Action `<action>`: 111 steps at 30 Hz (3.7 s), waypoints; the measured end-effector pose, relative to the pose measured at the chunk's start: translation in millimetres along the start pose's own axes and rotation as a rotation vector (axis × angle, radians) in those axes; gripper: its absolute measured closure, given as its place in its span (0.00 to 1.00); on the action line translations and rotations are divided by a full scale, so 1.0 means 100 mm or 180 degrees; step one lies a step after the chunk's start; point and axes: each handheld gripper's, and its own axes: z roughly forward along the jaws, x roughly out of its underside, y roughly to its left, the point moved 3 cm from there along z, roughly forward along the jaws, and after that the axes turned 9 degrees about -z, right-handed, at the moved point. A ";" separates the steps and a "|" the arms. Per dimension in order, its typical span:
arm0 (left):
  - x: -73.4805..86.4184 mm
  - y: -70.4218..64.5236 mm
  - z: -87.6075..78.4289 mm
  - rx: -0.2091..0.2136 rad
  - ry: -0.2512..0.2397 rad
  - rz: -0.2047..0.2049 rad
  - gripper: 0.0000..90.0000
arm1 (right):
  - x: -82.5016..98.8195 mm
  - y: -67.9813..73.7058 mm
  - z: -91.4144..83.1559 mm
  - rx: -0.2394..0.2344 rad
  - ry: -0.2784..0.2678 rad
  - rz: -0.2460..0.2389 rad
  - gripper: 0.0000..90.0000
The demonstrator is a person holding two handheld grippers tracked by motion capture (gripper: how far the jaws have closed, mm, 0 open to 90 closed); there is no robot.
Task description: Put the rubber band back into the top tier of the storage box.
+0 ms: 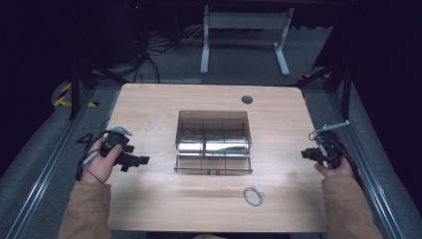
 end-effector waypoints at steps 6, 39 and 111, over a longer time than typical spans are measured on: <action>0.00 0.01 -0.02 0.0019 -0.0007 -0.0009 0.22 | 0.01 -0.03 -0.01 -0.0002 -0.0007 0.0111 0.76; 0.05 -0.08 0.00 0.0063 0.0271 0.0209 0.21 | -0.02 0.37 -0.31 -0.0247 -0.0189 -0.0162 0.62; 0.06 -0.04 0.00 0.0049 0.0263 0.0146 0.20 | 0.03 1.50 0.21 -0.0802 0.0225 -0.0882 0.57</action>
